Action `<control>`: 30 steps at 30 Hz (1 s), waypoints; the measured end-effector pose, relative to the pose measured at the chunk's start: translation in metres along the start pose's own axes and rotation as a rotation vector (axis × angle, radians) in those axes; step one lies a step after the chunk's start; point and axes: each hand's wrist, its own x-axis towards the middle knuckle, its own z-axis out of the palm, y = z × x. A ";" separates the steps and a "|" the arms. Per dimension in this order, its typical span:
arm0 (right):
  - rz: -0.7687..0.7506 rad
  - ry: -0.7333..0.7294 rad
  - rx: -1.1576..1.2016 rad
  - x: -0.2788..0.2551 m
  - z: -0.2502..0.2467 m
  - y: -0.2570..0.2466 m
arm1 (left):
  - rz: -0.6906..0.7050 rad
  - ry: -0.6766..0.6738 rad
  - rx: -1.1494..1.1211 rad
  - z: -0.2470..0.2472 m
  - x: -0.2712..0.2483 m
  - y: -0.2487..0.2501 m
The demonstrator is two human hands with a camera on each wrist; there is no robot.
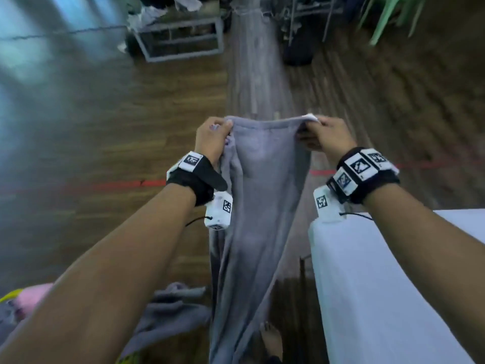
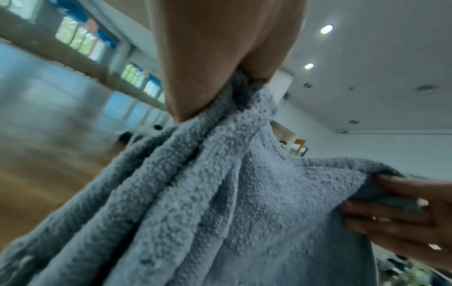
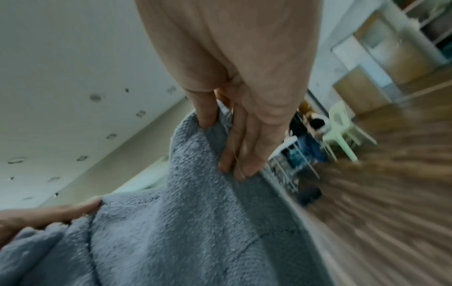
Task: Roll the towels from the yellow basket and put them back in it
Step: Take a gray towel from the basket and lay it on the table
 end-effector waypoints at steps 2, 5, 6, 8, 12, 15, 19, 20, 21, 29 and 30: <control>-0.112 0.058 0.021 0.024 -0.042 -0.051 | 0.116 -0.013 -0.001 0.031 0.024 0.059; -0.216 0.136 0.021 0.049 -0.105 -0.109 | 0.273 -0.042 -0.001 0.070 0.046 0.129; -0.234 0.156 0.010 0.053 -0.125 -0.123 | 0.316 -0.063 0.008 0.082 0.049 0.146; -0.272 0.186 0.000 0.060 -0.162 -0.143 | 0.385 -0.107 0.009 0.106 0.052 0.175; -0.373 0.293 0.019 0.062 -0.226 -0.164 | 0.470 -0.166 0.008 0.150 0.044 0.212; -0.390 0.391 0.020 0.051 -0.272 -0.165 | 0.499 -0.181 -0.006 0.176 0.036 0.217; -0.332 0.588 -0.110 0.018 -0.345 -0.133 | 0.534 -0.150 0.307 0.193 0.022 0.186; -0.302 0.641 -0.188 0.008 -0.364 -0.117 | 0.515 -0.135 0.418 0.193 0.018 0.171; -0.261 0.686 -0.274 -0.002 -0.382 -0.097 | 0.490 -0.130 0.502 0.192 0.013 0.152; 0.306 0.416 -0.952 -0.144 -0.413 0.162 | 0.215 -0.694 0.933 0.244 -0.119 -0.064; 0.427 0.330 -1.026 -0.171 -0.413 0.197 | 0.204 -0.825 0.961 0.257 -0.149 -0.091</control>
